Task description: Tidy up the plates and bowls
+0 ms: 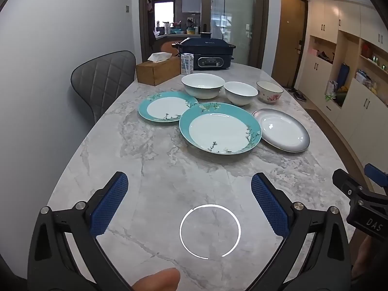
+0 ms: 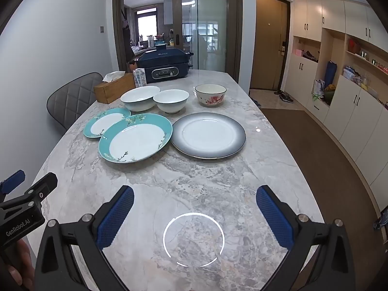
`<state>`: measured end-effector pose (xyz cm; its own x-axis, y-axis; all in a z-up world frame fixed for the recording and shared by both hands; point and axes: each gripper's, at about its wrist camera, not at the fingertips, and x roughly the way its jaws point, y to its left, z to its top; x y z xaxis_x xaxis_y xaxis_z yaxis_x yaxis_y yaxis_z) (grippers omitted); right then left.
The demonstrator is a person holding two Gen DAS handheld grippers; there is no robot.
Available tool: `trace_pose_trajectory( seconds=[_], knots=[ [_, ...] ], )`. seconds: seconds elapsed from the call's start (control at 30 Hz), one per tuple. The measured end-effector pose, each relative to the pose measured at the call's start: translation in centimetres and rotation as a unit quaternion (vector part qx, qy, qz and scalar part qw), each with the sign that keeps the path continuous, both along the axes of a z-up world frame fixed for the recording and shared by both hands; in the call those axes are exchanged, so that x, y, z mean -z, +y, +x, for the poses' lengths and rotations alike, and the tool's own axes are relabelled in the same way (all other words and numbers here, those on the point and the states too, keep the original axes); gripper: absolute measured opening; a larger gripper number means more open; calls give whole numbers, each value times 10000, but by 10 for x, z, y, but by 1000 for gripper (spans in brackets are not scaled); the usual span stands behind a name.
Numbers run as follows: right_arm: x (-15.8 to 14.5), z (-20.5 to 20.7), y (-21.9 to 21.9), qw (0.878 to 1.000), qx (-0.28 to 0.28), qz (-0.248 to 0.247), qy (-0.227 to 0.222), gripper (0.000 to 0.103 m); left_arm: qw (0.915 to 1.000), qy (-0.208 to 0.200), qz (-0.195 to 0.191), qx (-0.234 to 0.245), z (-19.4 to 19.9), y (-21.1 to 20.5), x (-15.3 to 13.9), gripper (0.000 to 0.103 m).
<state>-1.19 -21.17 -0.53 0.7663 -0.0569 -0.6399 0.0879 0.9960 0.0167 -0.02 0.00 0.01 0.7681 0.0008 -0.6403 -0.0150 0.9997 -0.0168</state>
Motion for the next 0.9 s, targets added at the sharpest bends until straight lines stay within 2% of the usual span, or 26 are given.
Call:
trace_pose_trajectory(
  seconds=[0.9],
  knots=[
    [0, 0, -2, 10000, 4, -40, 32, 103, 10000, 23, -31, 44, 4, -1, 5, 103]
  ],
)
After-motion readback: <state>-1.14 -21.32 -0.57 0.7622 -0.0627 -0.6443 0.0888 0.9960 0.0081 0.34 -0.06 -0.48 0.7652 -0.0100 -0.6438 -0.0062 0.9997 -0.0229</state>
